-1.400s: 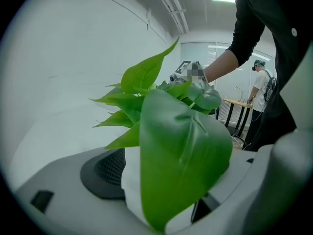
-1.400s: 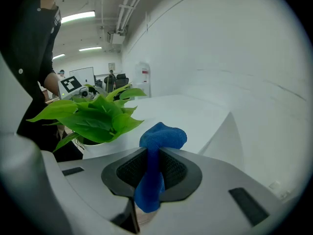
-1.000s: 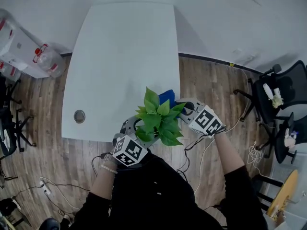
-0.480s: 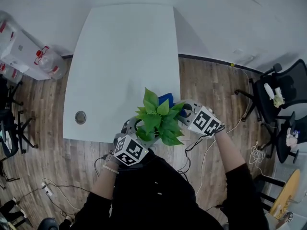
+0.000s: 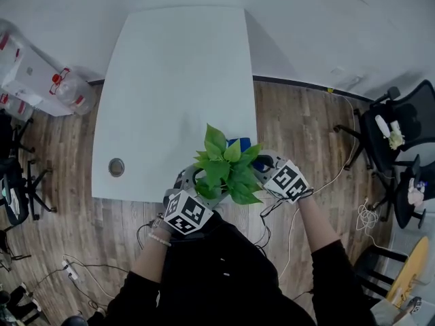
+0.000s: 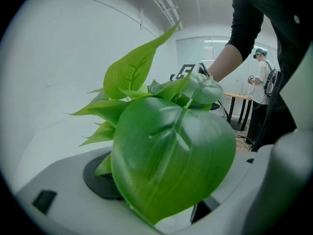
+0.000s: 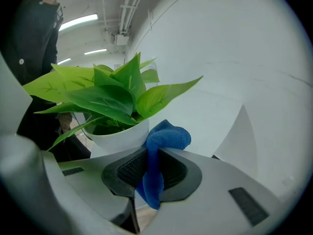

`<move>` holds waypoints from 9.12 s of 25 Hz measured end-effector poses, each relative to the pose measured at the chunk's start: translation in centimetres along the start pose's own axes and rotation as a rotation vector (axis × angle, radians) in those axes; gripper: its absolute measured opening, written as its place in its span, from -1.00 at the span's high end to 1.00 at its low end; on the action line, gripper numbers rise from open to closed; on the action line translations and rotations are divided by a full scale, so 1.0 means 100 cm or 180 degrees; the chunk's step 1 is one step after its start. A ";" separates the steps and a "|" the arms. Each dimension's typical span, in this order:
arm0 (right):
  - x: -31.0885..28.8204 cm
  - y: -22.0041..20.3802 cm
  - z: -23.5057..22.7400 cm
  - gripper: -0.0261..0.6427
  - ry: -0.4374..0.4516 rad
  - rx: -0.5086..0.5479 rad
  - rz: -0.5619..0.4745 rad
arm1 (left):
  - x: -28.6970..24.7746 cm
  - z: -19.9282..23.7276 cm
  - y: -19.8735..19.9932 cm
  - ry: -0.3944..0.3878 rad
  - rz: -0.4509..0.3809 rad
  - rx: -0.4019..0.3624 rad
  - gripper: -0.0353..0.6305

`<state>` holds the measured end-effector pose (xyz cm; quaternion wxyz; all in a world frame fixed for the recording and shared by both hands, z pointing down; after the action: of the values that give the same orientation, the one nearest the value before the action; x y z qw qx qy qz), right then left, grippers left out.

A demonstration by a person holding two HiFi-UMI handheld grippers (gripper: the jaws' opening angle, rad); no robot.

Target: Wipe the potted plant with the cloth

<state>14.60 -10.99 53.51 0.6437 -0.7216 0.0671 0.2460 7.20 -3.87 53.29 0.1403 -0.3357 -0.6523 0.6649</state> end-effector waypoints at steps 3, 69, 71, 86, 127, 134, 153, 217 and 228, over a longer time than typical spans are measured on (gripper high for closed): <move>0.002 -0.003 0.001 0.64 -0.0199 -0.0206 -0.0105 | 0.000 0.001 -0.001 0.0002 0.0011 0.0005 -0.29; 0.035 -0.022 0.064 0.65 -0.1505 -0.0445 -0.0280 | -0.002 0.001 0.001 -0.0083 0.0089 -0.0055 -0.28; 0.035 -0.020 0.051 0.65 -0.1433 -0.0340 -0.0268 | -0.002 0.001 0.001 -0.0086 0.0099 -0.0058 -0.28; -0.022 0.026 -0.021 0.66 0.0099 0.0587 -0.0134 | -0.002 0.001 -0.001 -0.0122 0.0187 -0.0087 -0.27; 0.007 -0.019 0.108 0.66 -0.1981 -0.0338 0.0170 | -0.010 0.006 -0.008 -0.0487 0.0162 -0.0004 -0.19; -0.006 -0.004 0.126 0.66 -0.2244 -0.0687 0.0065 | -0.010 0.006 -0.006 -0.0574 0.0139 -0.0009 -0.19; 0.021 -0.009 0.076 0.66 -0.2889 -0.1362 -0.0225 | 0.037 0.040 -0.027 -0.1048 0.0325 -0.0160 -0.20; -0.029 0.025 0.120 0.67 -0.1890 -0.0562 -0.0208 | -0.011 0.041 -0.004 -0.0804 0.0279 -0.0337 -0.29; -0.003 0.005 0.091 0.67 -0.1993 -0.0455 -0.0017 | -0.012 0.039 -0.005 -0.0774 0.0293 -0.0320 -0.29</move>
<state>11.70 -2.36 52.78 0.5814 -0.6545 -0.1536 0.4584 5.55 -7.62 53.77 0.0125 -0.2888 -0.6809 0.6729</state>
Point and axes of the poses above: the fingertips, and each gripper's own axes: x backward along the fingers, z to its left, y out of its top, the point moved 2 cm from there along x, backward along the fingers, and after that the axes turned 15 degrees about -z, right-handed, at the moved point
